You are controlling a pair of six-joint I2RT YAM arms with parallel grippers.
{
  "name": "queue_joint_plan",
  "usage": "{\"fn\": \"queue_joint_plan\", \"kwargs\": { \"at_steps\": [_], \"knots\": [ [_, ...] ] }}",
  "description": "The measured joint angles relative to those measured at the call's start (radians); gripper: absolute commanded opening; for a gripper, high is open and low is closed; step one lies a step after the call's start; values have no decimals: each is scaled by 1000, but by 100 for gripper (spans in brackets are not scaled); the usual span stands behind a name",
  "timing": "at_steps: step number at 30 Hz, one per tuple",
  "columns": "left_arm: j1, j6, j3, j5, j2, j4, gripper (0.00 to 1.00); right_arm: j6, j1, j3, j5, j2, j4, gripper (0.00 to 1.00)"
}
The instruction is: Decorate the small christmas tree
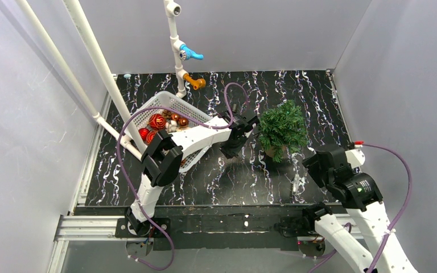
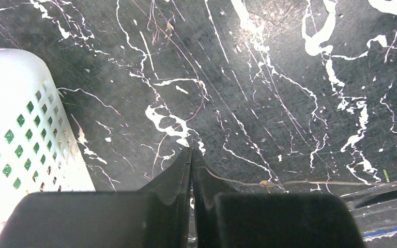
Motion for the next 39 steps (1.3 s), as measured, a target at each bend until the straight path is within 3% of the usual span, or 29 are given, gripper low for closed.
{"fn": "queue_joint_plan", "kwargs": {
  "at_steps": [8,16,27,39],
  "knots": [
    [0,7,-19,4,-1,1,0,134,-171,-32,-114,-45,25,55],
    [0,19,-47,7,-33,8,0,150,-608,-267,-496,14,218,55],
    [0,34,-48,7,-49,8,0,227,-637,-322,-701,17,374,55],
    [0,40,-50,7,-49,8,0,308,-654,-384,-740,60,484,52]
  ]
}}
